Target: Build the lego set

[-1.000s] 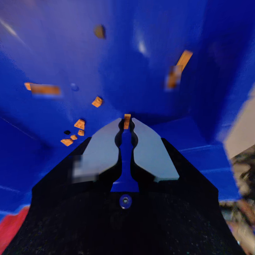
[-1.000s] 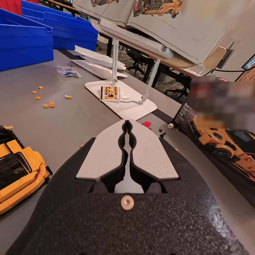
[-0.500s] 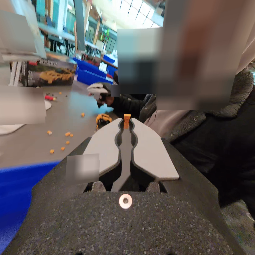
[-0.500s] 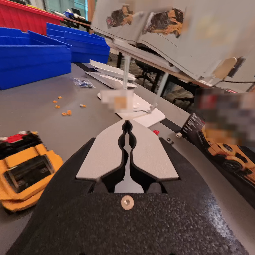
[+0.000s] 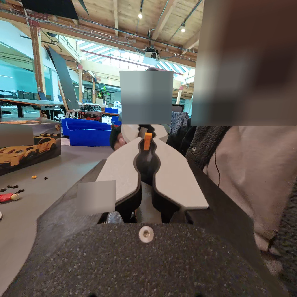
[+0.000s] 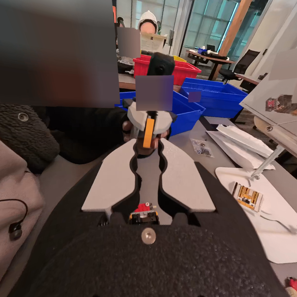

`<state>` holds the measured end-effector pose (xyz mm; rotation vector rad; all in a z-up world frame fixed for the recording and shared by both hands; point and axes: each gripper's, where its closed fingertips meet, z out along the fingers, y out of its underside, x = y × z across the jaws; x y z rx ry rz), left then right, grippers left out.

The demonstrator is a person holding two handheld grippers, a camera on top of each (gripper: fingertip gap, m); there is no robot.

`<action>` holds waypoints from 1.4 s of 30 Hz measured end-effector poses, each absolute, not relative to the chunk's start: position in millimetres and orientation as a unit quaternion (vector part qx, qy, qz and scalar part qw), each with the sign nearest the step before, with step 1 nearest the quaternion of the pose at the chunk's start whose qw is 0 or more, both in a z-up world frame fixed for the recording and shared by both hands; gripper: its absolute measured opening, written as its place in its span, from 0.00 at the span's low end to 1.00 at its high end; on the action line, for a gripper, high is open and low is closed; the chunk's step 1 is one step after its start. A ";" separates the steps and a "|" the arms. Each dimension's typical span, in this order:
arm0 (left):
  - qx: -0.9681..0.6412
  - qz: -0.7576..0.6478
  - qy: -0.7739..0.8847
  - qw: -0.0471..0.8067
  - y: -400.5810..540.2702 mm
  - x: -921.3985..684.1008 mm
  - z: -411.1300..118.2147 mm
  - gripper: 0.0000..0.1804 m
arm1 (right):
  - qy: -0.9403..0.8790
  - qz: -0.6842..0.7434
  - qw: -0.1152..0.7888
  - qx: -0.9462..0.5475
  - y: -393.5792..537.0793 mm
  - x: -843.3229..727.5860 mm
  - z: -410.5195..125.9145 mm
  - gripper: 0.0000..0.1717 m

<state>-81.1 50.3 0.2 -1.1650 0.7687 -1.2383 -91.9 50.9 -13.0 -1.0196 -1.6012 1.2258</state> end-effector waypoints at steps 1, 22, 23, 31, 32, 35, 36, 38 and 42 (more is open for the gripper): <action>-0.503 -0.532 0.334 0.593 51.5 -76.6 -2.0 0.04 | -0.641 0.492 0.422 -0.411 50.8 -89.5 -12.9 0.11; -0.711 -0.262 0.489 0.433 58.5 -30.8 -134.2 0.07 | -0.781 0.290 0.248 -0.495 58.7 -30.6 -136.8 0.04; -0.711 -0.257 0.493 0.430 56.9 -30.1 -136.5 0.05 | -0.780 0.290 0.249 -0.495 57.9 -31.1 -138.4 0.04; -0.719 -0.261 0.504 0.402 38.7 -22.3 -151.9 0.04 | -0.786 0.296 0.234 -0.490 41.4 -22.9 -151.4 0.04; -0.721 -0.257 0.512 0.390 31.9 -19.3 -158.4 0.04 | -0.789 0.297 0.224 -0.488 35.1 -19.1 -156.5 0.05; -0.724 -0.229 0.545 0.355 15.6 -17.7 -177.8 0.07 | -0.808 0.276 0.195 -0.483 19.1 -4.7 -177.3 0.05; -0.724 -0.228 0.549 0.350 13.1 -19.1 -180.1 0.09 | -0.812 0.270 0.189 -0.481 15.5 -1.4 -182.5 0.05; -0.731 -0.230 0.537 0.351 16.5 -24.2 -178.2 0.10 | -0.817 0.255 0.183 -0.484 13.4 2.3 -189.9 0.05; -0.746 -0.198 0.509 0.380 35.2 -41.6 -168.3 0.11 | -0.820 0.236 0.173 -0.491 15.5 6.5 -199.4 0.17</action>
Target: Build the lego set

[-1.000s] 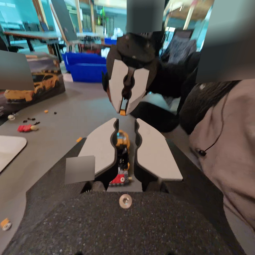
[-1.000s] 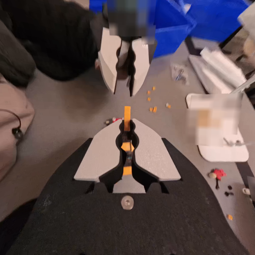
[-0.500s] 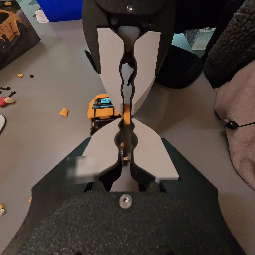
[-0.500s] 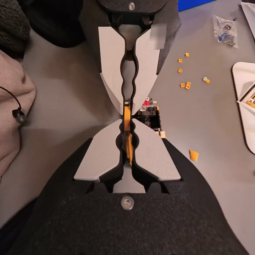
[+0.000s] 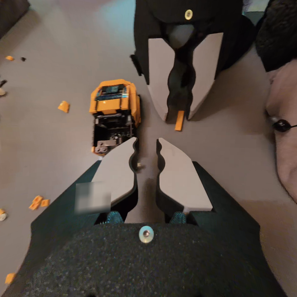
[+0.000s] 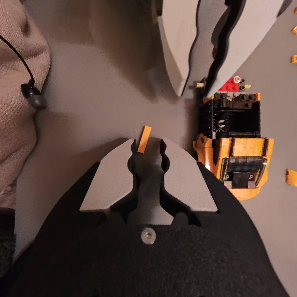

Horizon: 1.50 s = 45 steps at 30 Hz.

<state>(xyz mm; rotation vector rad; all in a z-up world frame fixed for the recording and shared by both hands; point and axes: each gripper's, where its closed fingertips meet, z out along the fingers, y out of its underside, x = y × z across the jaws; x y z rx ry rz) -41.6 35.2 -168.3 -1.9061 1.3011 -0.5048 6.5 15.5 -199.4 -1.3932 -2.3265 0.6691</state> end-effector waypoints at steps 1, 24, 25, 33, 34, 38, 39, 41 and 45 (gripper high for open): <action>-0.748 -0.192 0.503 0.388 38.5 -45.7 -165.5 0.12 | -0.816 0.242 0.176 -0.495 16.1 6.4 -198.0 0.18; -0.842 -0.261 0.384 0.275 62.0 -56.9 -190.0 0.30 | -0.812 0.174 0.381 -0.408 94.7 -4.2 -170.9 0.29; -0.843 -0.319 0.362 0.236 53.1 -51.9 -185.2 0.30 | -0.818 0.202 0.336 -0.420 89.5 -0.3 -166.5 0.28; -0.823 -0.413 0.329 0.210 46.4 -40.8 -165.8 0.30 | -0.836 0.282 0.020 -0.470 93.3 18.7 -152.7 0.25; -0.821 -0.402 0.336 0.227 47.2 -42.1 -162.6 0.32 | -0.833 0.288 0.007 -0.473 94.2 17.0 -152.7 0.25; -0.805 -0.358 0.375 0.288 43.2 -37.2 -158.6 0.31 | -0.838 0.293 0.009 -0.460 93.0 15.3 -152.8 0.26; -0.800 -0.352 0.383 0.299 42.1 -33.6 -159.3 0.32 | -0.837 0.294 0.014 -0.461 92.1 14.8 -152.5 0.26; -0.794 -0.349 0.392 0.307 39.8 -27.5 -161.0 0.31 | -0.838 0.288 0.022 -0.463 91.3 16.1 -152.8 0.26; -0.791 -0.342 0.401 0.313 40.6 -25.9 -164.8 0.29 | -0.843 0.265 0.051 -0.466 94.0 17.3 -157.4 0.28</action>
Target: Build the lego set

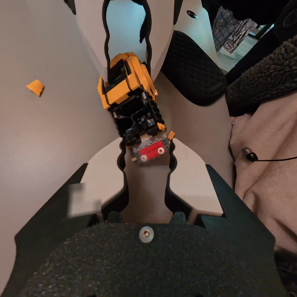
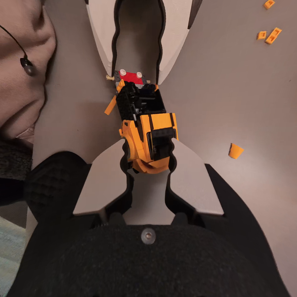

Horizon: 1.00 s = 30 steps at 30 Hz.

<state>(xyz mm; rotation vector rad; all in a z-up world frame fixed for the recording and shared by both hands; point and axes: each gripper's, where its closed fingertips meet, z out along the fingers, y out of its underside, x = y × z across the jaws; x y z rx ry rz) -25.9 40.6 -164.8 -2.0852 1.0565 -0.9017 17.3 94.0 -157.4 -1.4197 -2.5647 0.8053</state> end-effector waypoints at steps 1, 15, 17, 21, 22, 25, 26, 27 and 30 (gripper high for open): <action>-0.787 -0.349 0.399 0.315 39.9 -25.6 -162.7 0.29 | -0.842 0.265 0.055 -0.466 93.7 17.5 -157.3 0.28; -0.766 -0.309 0.445 0.347 39.0 -29.8 -168.3 0.16 | -0.786 0.340 -0.041 -0.514 108.5 2.2 -145.9 0.28; -0.773 -0.311 0.437 0.340 39.1 -31.2 -172.1 0.15 | -0.785 0.347 -0.009 -0.512 109.7 -0.3 -138.9 0.28; -0.784 -0.333 0.409 0.327 40.5 -30.5 -172.2 0.14 | -0.788 0.324 0.064 -0.520 112.9 0.9 -132.2 0.28; -0.786 -0.345 0.398 0.323 40.8 -31.1 -170.9 0.14 | -0.793 0.302 0.094 -0.520 116.4 3.1 -131.8 0.29; -0.786 -0.407 0.352 0.303 39.7 -30.4 -163.9 0.14 | -0.799 0.270 0.203 -0.497 116.6 5.9 -123.4 0.33; -0.783 -0.437 0.334 0.290 38.4 -30.3 -161.2 0.14 | -0.805 0.242 0.237 -0.488 119.4 7.7 -124.6 0.35; -0.779 -0.466 0.316 0.277 37.4 -30.5 -158.5 0.14 | -0.815 0.204 0.270 -0.471 122.5 9.7 -127.7 0.37; -0.762 -0.536 0.275 0.239 34.0 -31.0 -152.5 0.14 | -0.837 0.152 0.313 -0.423 116.1 4.5 -137.7 0.42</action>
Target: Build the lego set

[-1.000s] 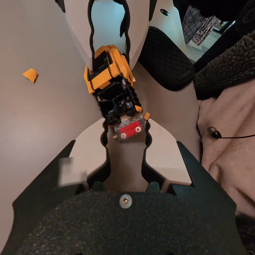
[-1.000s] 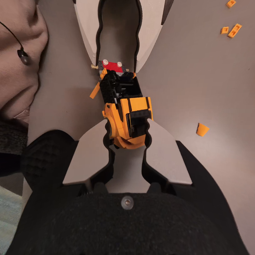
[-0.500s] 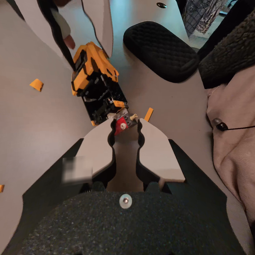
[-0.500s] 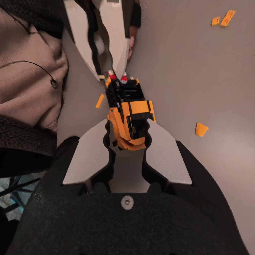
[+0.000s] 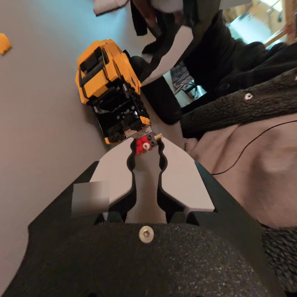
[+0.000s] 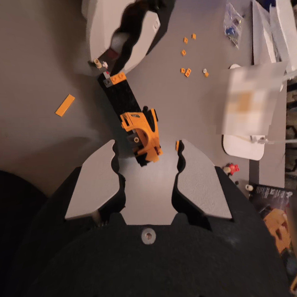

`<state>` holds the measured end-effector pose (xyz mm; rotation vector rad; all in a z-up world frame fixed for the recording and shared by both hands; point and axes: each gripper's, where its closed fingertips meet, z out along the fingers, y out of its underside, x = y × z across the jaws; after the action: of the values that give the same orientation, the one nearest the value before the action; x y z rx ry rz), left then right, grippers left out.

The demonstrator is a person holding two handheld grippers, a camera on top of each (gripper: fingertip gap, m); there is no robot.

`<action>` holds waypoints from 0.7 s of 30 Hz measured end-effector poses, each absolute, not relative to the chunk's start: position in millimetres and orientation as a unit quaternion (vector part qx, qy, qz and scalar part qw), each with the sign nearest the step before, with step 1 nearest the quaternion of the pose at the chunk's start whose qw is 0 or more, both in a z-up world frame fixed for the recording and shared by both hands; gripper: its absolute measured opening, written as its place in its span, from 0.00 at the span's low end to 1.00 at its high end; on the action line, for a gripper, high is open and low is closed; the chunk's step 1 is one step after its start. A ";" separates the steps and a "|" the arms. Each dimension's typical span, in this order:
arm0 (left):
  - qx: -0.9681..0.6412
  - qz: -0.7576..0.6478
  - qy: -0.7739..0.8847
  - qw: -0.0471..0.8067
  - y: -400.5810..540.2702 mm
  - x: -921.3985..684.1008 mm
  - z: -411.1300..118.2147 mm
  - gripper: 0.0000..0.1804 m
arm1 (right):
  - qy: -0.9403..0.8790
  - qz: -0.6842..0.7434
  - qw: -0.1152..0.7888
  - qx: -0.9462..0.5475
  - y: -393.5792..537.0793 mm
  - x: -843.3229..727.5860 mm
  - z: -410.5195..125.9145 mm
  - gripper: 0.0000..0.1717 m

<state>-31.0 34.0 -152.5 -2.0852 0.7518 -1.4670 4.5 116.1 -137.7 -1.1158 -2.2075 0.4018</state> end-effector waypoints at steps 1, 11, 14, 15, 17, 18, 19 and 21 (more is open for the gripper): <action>-0.758 -0.549 0.267 0.230 32.7 -30.6 -152.3 0.14 | -0.842 0.149 0.317 -0.411 112.7 -1.1 -139.8 0.40; -0.771 -0.426 0.355 0.314 33.8 -34.9 -156.8 0.19 | -0.884 0.163 0.179 -0.400 110.3 -18.8 -152.3 0.23; -0.775 -0.392 0.374 0.326 34.9 -32.2 -160.8 0.16 | -0.880 0.166 0.179 -0.408 109.1 -19.4 -147.2 0.26; -0.777 -0.386 0.372 0.331 36.2 -32.1 -160.8 0.16 | -0.875 0.170 0.190 -0.412 108.1 -18.8 -141.2 0.27; -0.778 -0.379 0.371 0.336 37.1 -32.0 -160.9 0.16 | -0.857 0.184 0.222 -0.427 103.3 -15.6 -124.8 0.27; -0.778 -0.377 0.371 0.338 37.0 -31.6 -160.9 0.16 | -0.845 0.193 0.239 -0.439 98.4 -12.6 -117.5 0.25; -0.779 -0.375 0.370 0.340 36.9 -31.0 -160.9 0.16 | -0.831 0.208 0.247 -0.453 89.9 -8.4 -113.7 0.21; -0.780 -0.373 0.368 0.342 36.9 -29.6 -161.0 0.16 | -0.804 0.236 0.234 -0.493 66.8 2.5 -123.6 0.16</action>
<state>-29.6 36.9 -161.0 -2.0273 0.9570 -0.9701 2.5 66.8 -123.6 -1.3533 -2.2077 0.6476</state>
